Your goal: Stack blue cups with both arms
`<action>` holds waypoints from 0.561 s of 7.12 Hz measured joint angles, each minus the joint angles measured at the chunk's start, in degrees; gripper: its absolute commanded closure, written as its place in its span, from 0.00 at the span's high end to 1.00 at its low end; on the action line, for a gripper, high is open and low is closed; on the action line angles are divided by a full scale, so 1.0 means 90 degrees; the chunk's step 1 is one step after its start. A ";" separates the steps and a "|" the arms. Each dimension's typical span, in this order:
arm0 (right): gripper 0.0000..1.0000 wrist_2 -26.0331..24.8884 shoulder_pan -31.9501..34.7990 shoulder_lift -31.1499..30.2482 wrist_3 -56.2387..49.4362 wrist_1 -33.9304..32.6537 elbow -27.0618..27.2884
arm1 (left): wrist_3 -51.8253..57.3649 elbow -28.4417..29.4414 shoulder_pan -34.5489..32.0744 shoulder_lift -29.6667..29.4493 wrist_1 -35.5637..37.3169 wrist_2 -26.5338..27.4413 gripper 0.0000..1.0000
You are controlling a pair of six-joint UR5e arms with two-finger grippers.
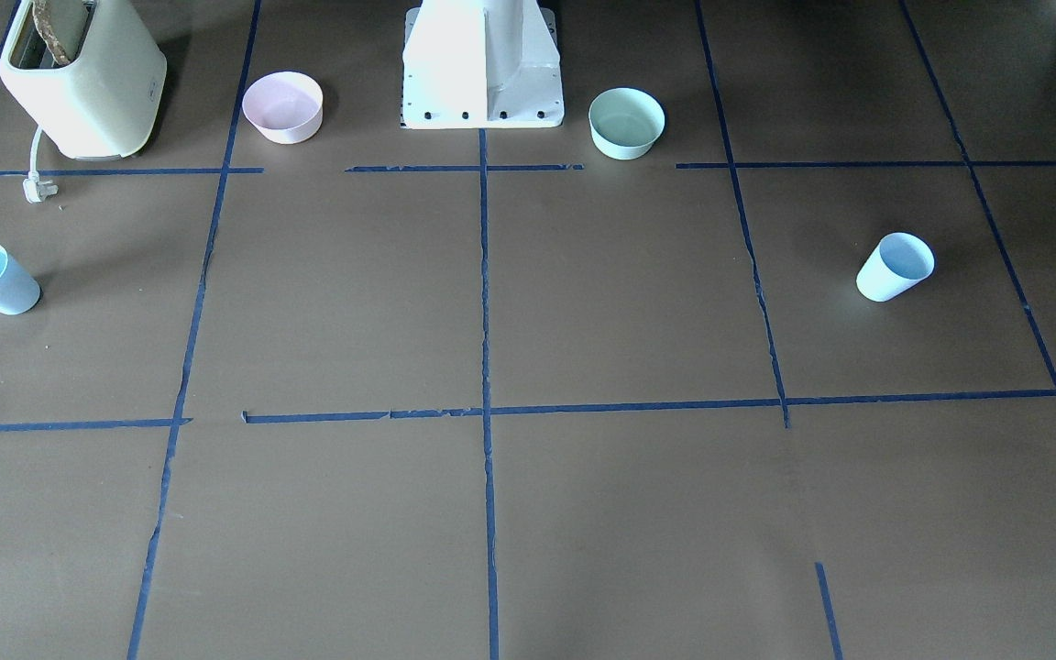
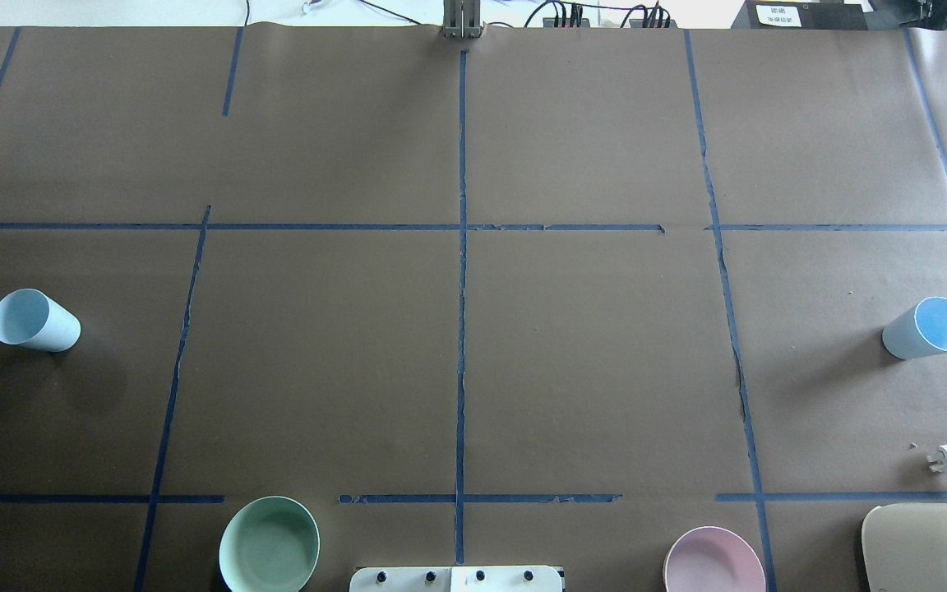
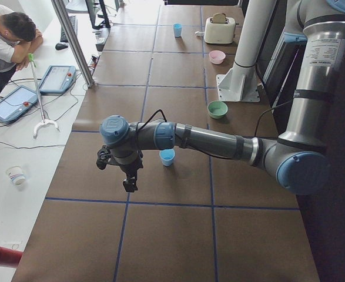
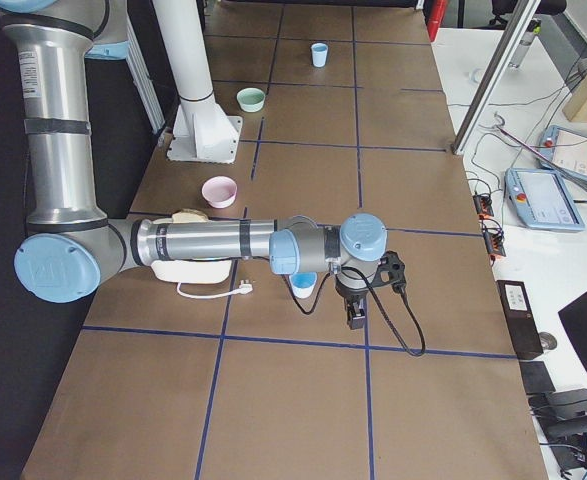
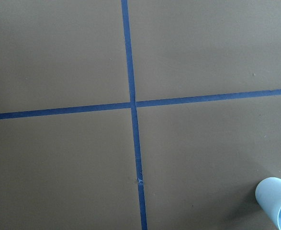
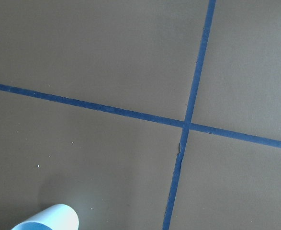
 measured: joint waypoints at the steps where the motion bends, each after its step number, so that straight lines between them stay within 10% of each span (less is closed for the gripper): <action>1: 1.00 0.0006 -0.0004 0.0003 -0.0002 -0.0003 0.0001 | -0.0003 -0.0019 0.0038 0.0000 -0.0006 0.0070 1.00; 4: 1.00 0.0019 -0.0049 0.0001 -0.0010 0.0033 -0.0006 | -0.0011 0.0104 0.0313 0.0090 -0.0250 0.0070 1.00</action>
